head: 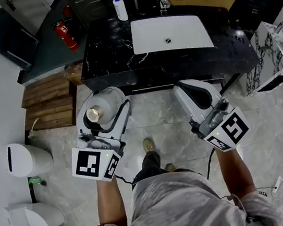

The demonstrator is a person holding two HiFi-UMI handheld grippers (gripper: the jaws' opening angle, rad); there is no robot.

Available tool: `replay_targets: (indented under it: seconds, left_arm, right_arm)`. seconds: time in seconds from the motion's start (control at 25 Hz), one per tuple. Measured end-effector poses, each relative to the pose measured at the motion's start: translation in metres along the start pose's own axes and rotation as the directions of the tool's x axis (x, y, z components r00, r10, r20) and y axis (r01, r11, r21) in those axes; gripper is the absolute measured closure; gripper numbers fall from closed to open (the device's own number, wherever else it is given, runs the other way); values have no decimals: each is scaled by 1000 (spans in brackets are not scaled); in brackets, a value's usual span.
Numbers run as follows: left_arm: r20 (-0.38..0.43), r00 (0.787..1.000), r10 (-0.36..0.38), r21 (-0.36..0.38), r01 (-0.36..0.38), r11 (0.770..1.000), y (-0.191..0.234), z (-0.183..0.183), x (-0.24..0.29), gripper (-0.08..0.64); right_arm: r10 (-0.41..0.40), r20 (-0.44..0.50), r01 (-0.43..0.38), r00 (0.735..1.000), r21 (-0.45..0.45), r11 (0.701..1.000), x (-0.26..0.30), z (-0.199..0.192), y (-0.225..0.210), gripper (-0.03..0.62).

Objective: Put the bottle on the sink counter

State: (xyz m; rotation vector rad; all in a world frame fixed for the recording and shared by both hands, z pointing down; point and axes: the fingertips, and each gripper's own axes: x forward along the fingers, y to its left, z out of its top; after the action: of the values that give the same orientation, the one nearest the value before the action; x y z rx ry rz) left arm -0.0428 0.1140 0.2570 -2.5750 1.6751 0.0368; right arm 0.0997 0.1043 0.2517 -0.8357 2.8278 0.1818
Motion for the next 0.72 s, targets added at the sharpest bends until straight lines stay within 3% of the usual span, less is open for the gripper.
replay_targets:
  seconds: [0.72]
  left_arm:
    - [-22, 995, -94, 3, 94, 996, 156, -26, 118, 235]
  right_arm:
    - [-95, -60, 95, 994, -10, 995, 172, -52, -79, 592]
